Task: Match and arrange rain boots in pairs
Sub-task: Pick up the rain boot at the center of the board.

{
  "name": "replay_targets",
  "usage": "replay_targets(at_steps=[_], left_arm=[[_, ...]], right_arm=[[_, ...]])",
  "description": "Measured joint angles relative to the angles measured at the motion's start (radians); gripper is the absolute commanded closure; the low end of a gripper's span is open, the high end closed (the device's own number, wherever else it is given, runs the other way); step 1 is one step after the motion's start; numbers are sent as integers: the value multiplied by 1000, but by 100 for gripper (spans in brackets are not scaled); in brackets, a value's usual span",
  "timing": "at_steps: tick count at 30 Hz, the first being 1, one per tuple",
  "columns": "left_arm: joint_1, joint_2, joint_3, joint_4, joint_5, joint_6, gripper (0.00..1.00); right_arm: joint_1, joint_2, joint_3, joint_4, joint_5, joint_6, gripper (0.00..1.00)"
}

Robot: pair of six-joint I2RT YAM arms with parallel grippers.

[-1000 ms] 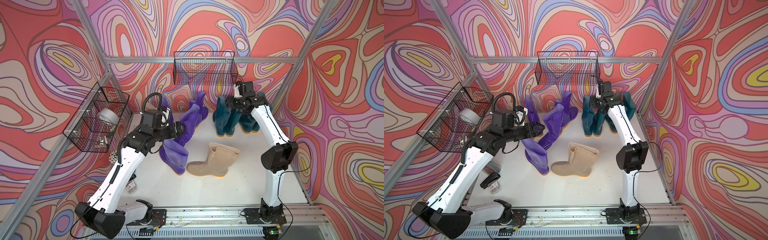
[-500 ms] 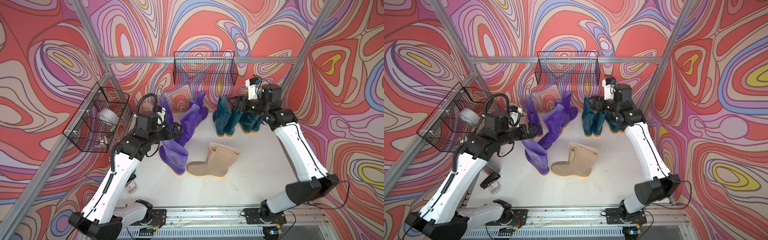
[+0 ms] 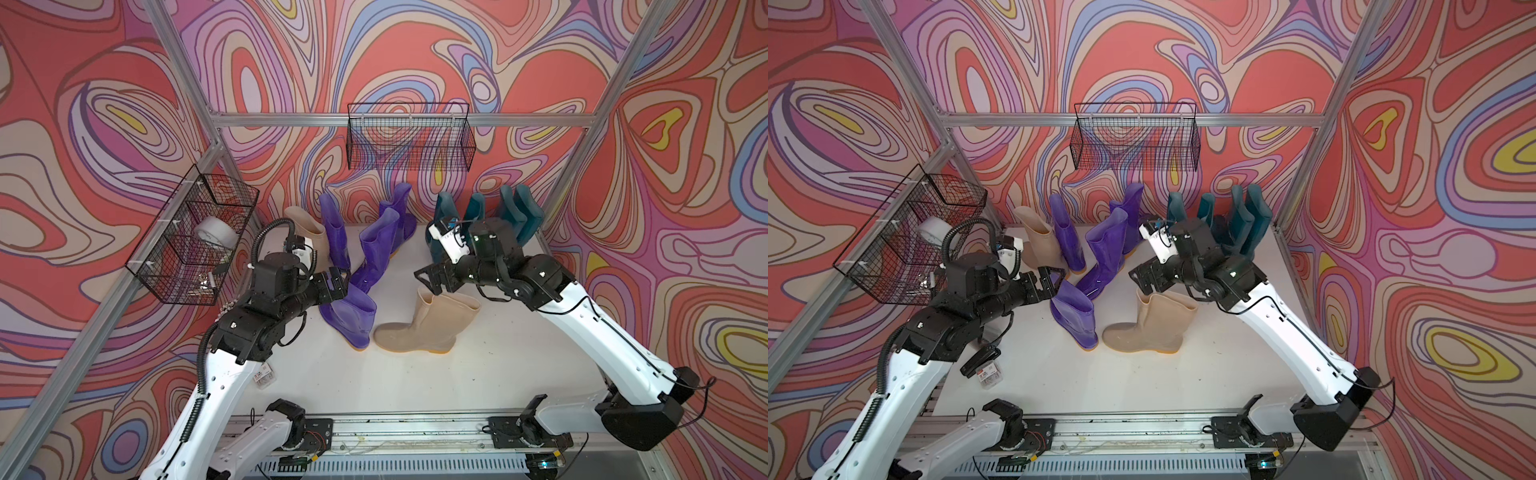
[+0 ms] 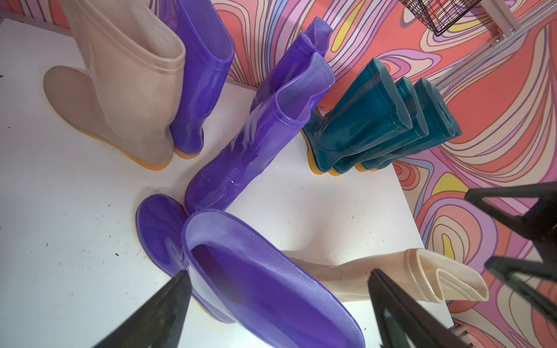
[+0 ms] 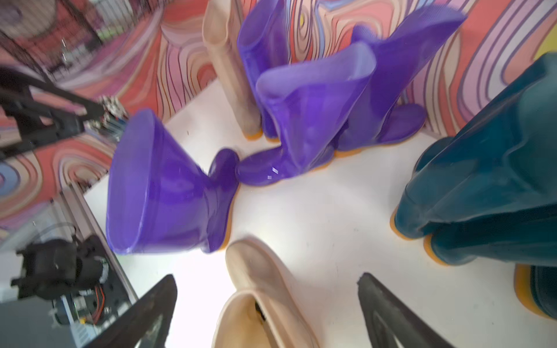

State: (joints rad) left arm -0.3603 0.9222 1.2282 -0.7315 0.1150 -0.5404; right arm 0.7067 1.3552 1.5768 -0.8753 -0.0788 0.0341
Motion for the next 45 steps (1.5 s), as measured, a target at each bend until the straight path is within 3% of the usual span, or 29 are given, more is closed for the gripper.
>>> replay_targets(at_steps=[7, 15, 24, 29, 30, 33, 35, 40, 45], left_arm=[[0, -4, 37, 2, 62, 21, 6], [0, 14, 53, 3, 116, 36, 6], [0, 6, 42, 24, 143, 36, 6], [0, 6, 40, 24, 147, 42, 7], [0, 6, 40, 24, 147, 44, 6], [0, 6, 40, 24, 145, 52, 6], [0, 5, 40, 23, 143, 59, 6], [0, 0, 41, 22, 138, 74, 6], [0, 0, 41, 23, 134, 80, 6]], right_arm=[[85, -23, -52, -138, 172, -7, 2], [100, -131, -89, -192, 192, -7, 2], [100, -60, -125, -244, 213, -29, 4], [100, -24, -111, -253, 198, -75, 25], [100, -13, -103, -257, 183, -84, 35], [100, 9, -83, -262, 133, -103, 84], [100, 11, -72, -264, 103, -105, 100], [100, 13, -57, -284, 76, -99, 100], [100, 14, -37, -285, 174, -34, 100]])
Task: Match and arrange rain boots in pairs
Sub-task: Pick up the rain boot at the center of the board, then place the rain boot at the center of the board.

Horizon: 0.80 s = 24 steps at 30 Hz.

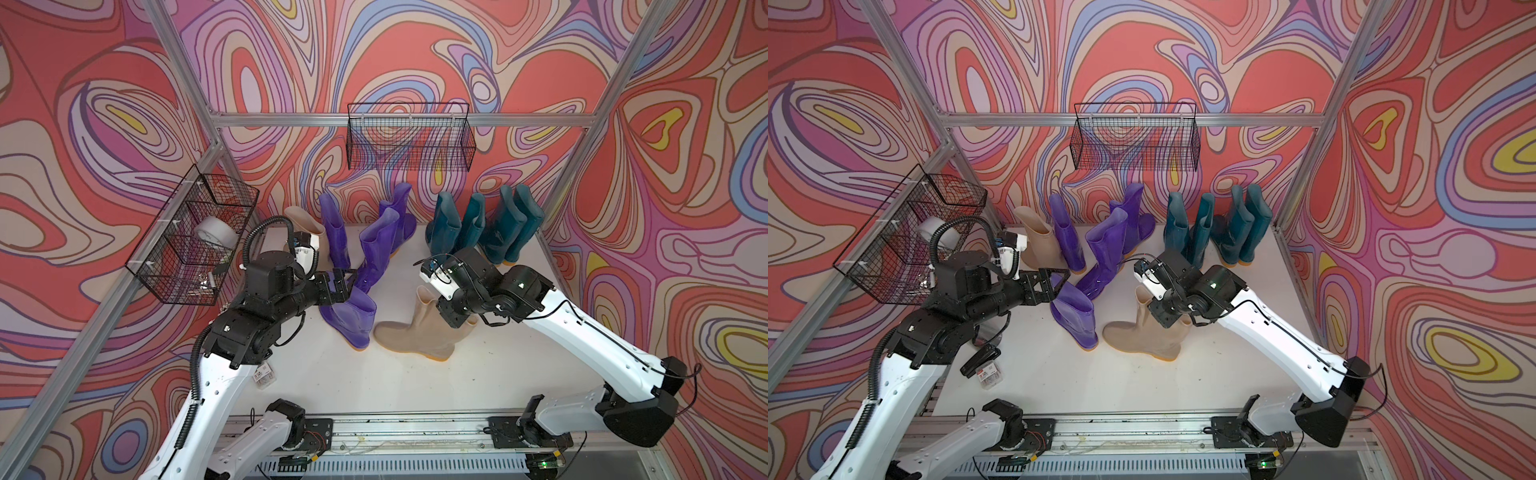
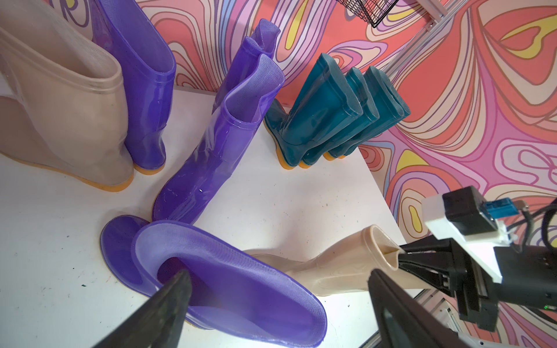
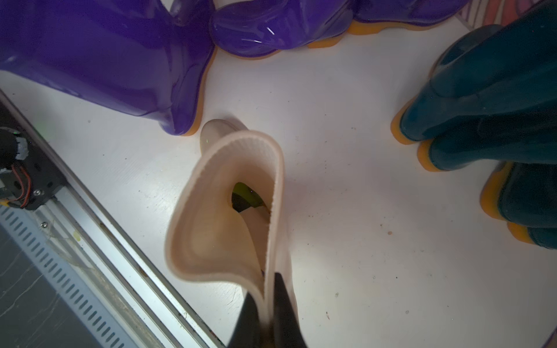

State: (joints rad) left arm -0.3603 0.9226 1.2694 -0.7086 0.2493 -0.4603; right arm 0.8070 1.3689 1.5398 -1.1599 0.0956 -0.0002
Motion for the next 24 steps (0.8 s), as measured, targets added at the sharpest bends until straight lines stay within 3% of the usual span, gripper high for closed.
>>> replay_targets(at_steps=[7, 12, 18, 24], left_arm=[[0, 3, 0, 2, 0, -8, 6], [0, 3, 0, 2, -2, -16, 6], [0, 2, 0, 2, -11, -16, 6], [0, 2, 1, 3, -13, -16, 6]], right_arm=[[0, 21, 189, -3, 216, 168, 100], [-1, 116, 291, -8, 347, 283, 100], [-1, 179, 293, -14, 395, 363, 100], [-1, 126, 246, 10, 409, 508, 100]])
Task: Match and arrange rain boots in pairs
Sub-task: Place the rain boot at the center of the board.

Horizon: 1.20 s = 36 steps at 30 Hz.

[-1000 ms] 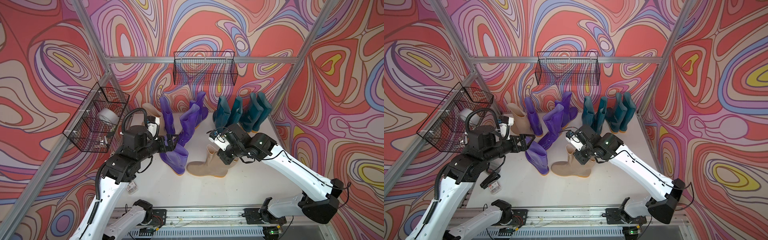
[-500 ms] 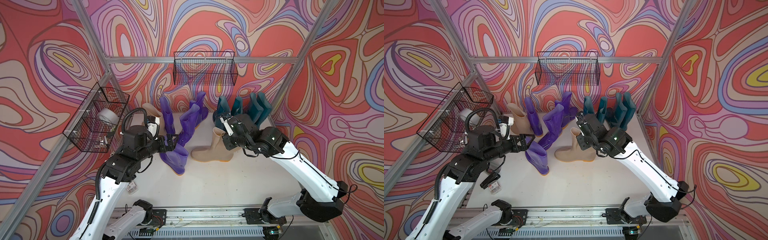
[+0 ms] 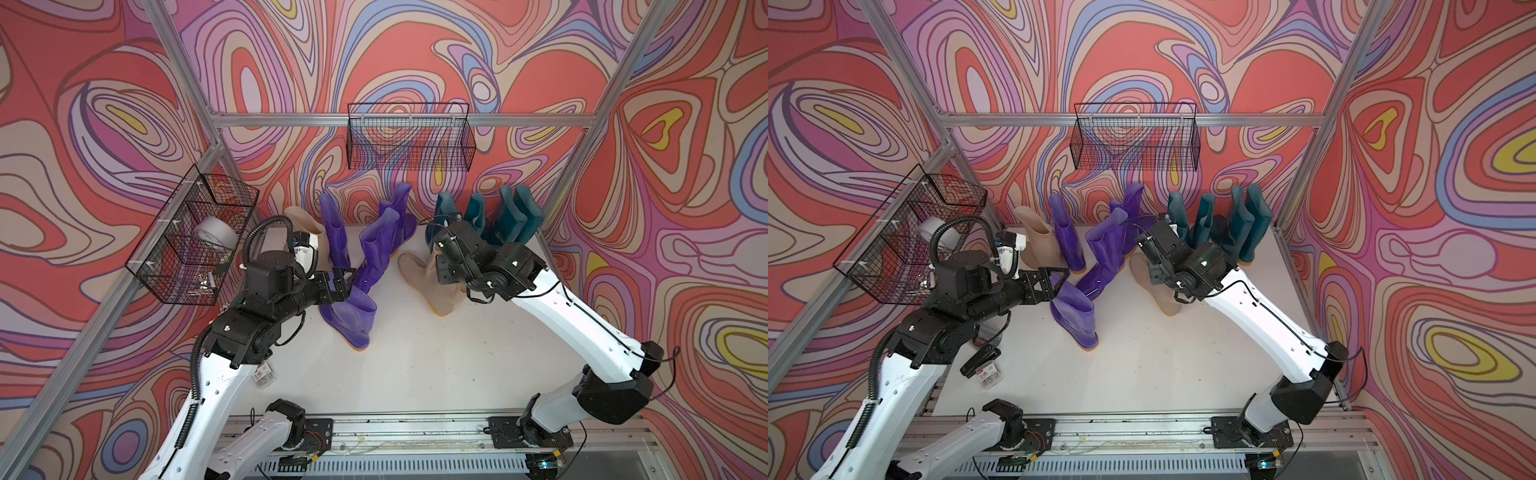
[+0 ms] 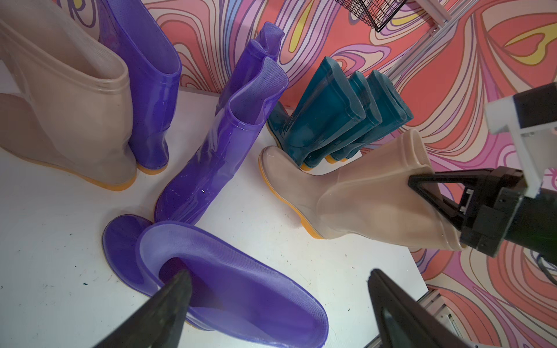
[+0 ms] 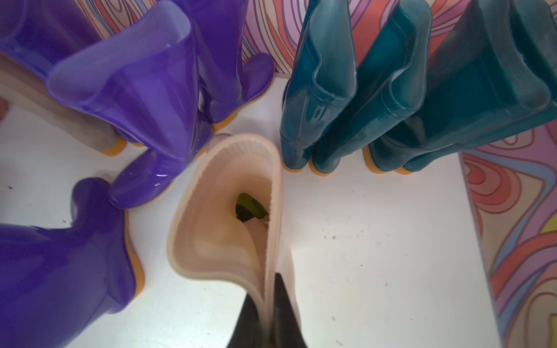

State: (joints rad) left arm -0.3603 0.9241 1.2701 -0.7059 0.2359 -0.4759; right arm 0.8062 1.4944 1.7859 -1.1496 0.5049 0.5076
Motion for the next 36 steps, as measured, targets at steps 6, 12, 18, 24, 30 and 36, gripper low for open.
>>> replay_targets(at_steps=[6, 12, 18, 24, 30, 36], left_arm=[[0, 0, 0, 14, 8, 0, 6], [0, -8, 0, 15, 8, 0, 6], [0, -35, -6, 19, 10, -2, 6], [0, -47, -29, 26, 19, -16, 6], [0, -56, -31, 25, 26, -24, 6], [0, -80, -31, 21, 26, -24, 6]], right_arm=[[0, -159, -168, 106, -8, 169, 100], [0, -262, -317, 161, -1, 307, 100], [0, -299, -367, 160, 45, 407, 100], [-1, -375, -487, 222, 71, 526, 100], [-1, -323, -536, 328, 55, 621, 100], [0, -278, -546, 412, 13, 721, 100]])
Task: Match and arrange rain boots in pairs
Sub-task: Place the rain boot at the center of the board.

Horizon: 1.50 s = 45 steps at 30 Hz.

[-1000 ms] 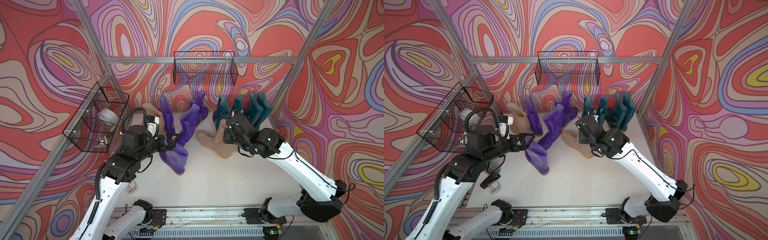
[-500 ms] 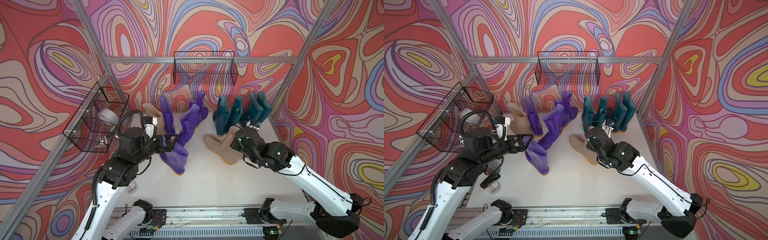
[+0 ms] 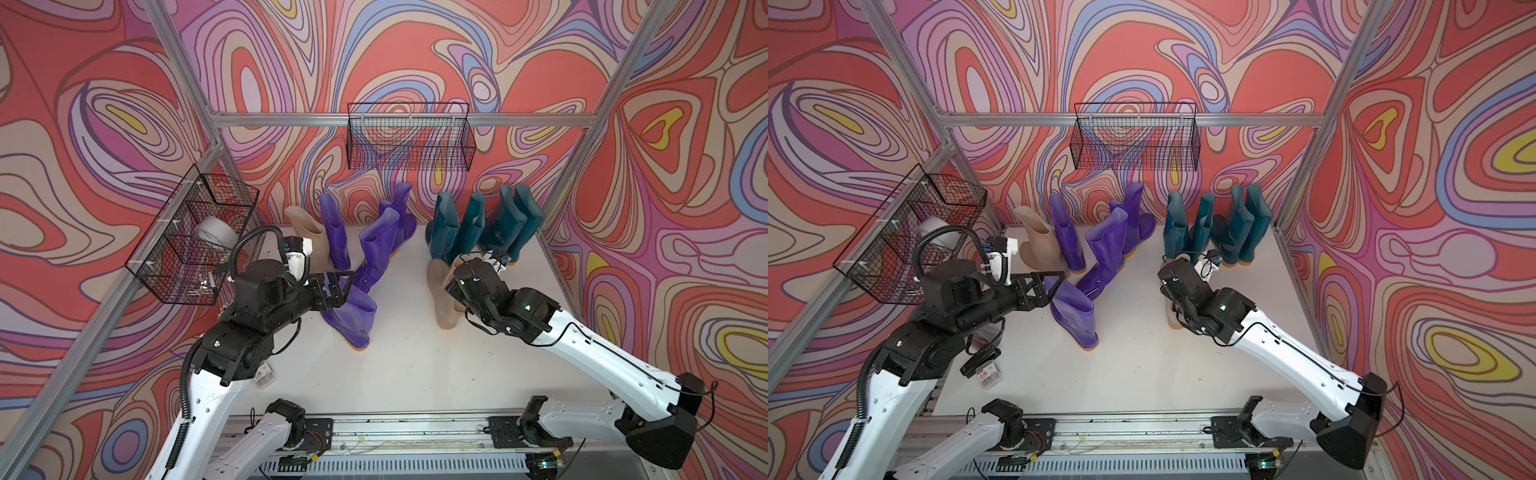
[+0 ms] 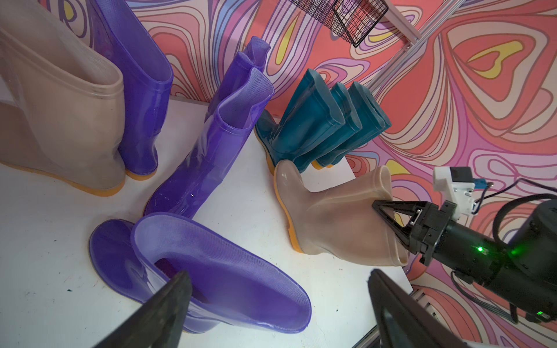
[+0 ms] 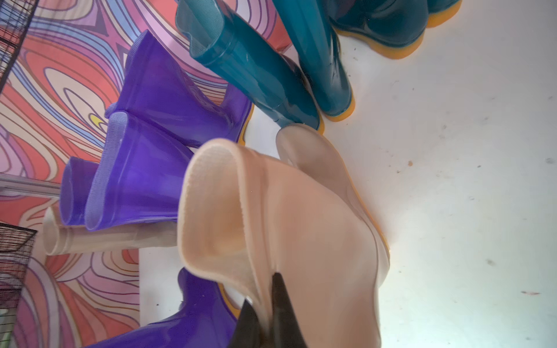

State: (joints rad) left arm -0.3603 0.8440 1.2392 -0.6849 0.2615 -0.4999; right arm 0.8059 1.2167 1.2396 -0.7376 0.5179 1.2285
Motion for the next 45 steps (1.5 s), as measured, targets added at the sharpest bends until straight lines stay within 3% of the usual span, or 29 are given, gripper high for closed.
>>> replay_targets(at_steps=[8, 28, 36, 41, 45], left_arm=[[0, -13, 0, -8, 0, 0, 6], [0, -32, -4, -16, -7, -1, 6], [0, -30, -4, -26, -25, 14, 5], [0, 5, 29, -39, -53, 27, 4], [0, 87, 127, -84, -132, 28, 10]], right_arm=[[24, 19, -19, 71, -82, 105, 100], [48, -16, -56, 28, -26, 122, 100], [47, 13, -28, 37, 11, 27, 63], [47, 24, 9, 34, 25, -42, 56], [47, 29, 73, 25, 37, -158, 52]])
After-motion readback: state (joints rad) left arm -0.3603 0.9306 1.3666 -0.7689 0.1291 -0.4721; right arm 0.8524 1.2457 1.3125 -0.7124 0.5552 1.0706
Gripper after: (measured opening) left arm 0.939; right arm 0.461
